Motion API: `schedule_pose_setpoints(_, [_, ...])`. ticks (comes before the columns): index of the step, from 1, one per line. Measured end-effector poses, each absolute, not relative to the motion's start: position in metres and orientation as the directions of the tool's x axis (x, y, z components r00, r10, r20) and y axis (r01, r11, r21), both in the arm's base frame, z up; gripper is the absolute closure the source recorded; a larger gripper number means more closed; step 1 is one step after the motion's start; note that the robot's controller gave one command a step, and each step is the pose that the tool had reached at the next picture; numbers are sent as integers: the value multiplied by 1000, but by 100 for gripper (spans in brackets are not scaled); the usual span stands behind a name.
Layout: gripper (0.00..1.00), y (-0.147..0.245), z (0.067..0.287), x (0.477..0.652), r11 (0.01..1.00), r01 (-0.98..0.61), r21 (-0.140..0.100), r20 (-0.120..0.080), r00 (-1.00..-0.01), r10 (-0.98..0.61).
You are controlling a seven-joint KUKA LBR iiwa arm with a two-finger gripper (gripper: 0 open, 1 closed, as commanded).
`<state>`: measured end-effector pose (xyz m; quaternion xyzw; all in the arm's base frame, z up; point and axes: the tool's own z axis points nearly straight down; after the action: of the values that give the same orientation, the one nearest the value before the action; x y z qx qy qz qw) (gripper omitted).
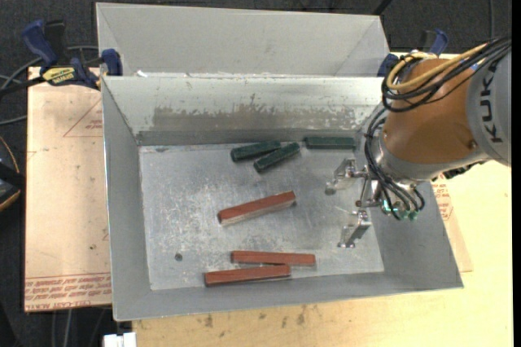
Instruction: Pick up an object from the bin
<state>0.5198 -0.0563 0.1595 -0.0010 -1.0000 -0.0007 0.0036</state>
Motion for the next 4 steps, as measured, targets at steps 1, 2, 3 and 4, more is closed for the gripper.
schedule_pose_setpoints(1, [0, -56, 163, 522, 1000, 0, 1, 0, -1000, 0])
schedule_pose_setpoints(2, [100, -19, 80, 487, 999, -48, -1, -3, -999, -48])
schedule_pose_setpoints(3, [0, -18, 79, 492, 999, -46, -1, -28, -999, -46])
schedule_pose_setpoints(4, [0, -18, 79, 492, 999, -47, -1, -28, -999, -47])
